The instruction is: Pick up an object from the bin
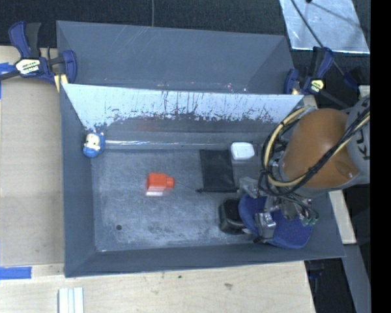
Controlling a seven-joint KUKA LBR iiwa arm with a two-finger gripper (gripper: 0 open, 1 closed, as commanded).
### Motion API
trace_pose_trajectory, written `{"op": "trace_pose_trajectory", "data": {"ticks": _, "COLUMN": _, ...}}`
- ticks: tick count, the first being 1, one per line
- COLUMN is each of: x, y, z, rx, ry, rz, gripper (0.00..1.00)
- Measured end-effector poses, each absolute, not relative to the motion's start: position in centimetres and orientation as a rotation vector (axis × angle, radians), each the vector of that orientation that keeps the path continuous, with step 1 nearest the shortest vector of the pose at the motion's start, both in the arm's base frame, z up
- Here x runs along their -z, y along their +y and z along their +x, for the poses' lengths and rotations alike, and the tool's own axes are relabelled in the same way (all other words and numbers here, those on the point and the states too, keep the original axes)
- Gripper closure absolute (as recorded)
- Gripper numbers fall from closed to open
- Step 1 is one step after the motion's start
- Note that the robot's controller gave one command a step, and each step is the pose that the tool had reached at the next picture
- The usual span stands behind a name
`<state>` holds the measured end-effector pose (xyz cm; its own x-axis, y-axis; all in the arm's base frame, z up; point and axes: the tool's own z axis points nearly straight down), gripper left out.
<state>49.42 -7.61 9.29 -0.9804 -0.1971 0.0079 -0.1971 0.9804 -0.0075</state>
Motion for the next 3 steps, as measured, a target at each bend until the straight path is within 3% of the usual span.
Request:
{"op": "trace_pose_trajectory", "data": {"ticks": 1, "x": -17.6, "y": -3.0, "z": 51.6, "rx": -0.001, "ry": -3.130, "rz": 0.383, "gripper": 1.00}}
{"op": "trace_pose_trajectory", "data": {"ticks": 2, "x": -17.9, "y": -0.2, "z": 51.8, "rx": 0.001, "ry": -3.147, "rz": 0.037, "gripper": 1.00}}
{"op": "trace_pose_trajectory", "data": {"ticks": 3, "x": -22.6, "y": -4.4, "z": 50.3, "rx": -0.004, "ry": -3.150, "rz": -0.004, "gripper": 1.00}}
